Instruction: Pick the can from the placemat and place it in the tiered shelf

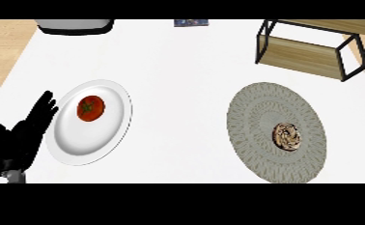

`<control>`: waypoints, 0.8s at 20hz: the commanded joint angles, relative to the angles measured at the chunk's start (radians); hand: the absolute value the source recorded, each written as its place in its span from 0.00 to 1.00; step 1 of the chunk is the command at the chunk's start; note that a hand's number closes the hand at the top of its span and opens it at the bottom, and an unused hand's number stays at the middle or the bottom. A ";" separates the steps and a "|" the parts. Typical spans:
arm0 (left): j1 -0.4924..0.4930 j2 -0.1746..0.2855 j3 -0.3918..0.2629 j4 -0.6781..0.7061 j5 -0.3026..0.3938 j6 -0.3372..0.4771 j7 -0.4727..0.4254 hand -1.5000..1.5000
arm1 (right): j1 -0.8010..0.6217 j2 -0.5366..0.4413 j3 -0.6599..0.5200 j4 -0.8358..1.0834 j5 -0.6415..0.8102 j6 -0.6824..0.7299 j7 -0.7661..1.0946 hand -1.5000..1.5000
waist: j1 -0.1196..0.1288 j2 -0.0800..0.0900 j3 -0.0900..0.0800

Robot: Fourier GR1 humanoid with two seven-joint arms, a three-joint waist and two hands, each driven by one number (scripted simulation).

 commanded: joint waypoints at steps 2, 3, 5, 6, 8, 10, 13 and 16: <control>-0.019 -0.004 0.007 0.047 -0.006 -0.024 -0.047 0.50 | -0.024 -0.124 0.006 0.072 0.101 0.016 -0.056 1.00 | 0.003 0.004 0.000; 0.006 0.014 0.000 -0.037 0.001 -0.029 0.013 0.50 | -0.152 -0.155 0.062 0.178 0.136 -0.013 -0.030 1.00 | 0.022 0.005 0.000; -0.008 -0.026 -0.021 -0.051 -0.020 0.009 0.043 0.50 | -0.173 -0.141 0.112 0.212 0.166 -0.039 -0.030 1.00 | 0.017 0.004 0.000; -0.052 -0.037 -0.012 0.090 -0.043 0.006 -0.062 0.50 | -0.204 -0.202 0.057 0.291 0.130 -0.002 -0.088 1.00 | 0.009 0.006 0.000; -0.054 0.000 0.024 0.059 -0.001 -0.032 -0.020 0.50 | -0.242 -0.213 0.100 0.310 0.154 -0.004 -0.055 1.00 | 0.012 0.004 0.000; -0.073 -0.030 -0.004 0.040 -0.027 0.000 0.018 0.50 | -0.265 -0.203 0.142 0.376 0.195 -0.036 -0.099 1.00 | 0.012 0.004 0.000; -0.070 -0.009 0.004 0.002 -0.012 -0.025 0.053 0.50 | -0.253 -0.189 0.162 0.490 0.284 -0.128 -0.217 1.00 | 0.019 0.006 0.001; -0.075 0.002 0.026 0.062 -0.024 -0.030 0.007 0.50 | -0.283 -0.183 0.204 0.568 0.348 -0.184 -0.257 1.00 | 0.018 0.008 0.000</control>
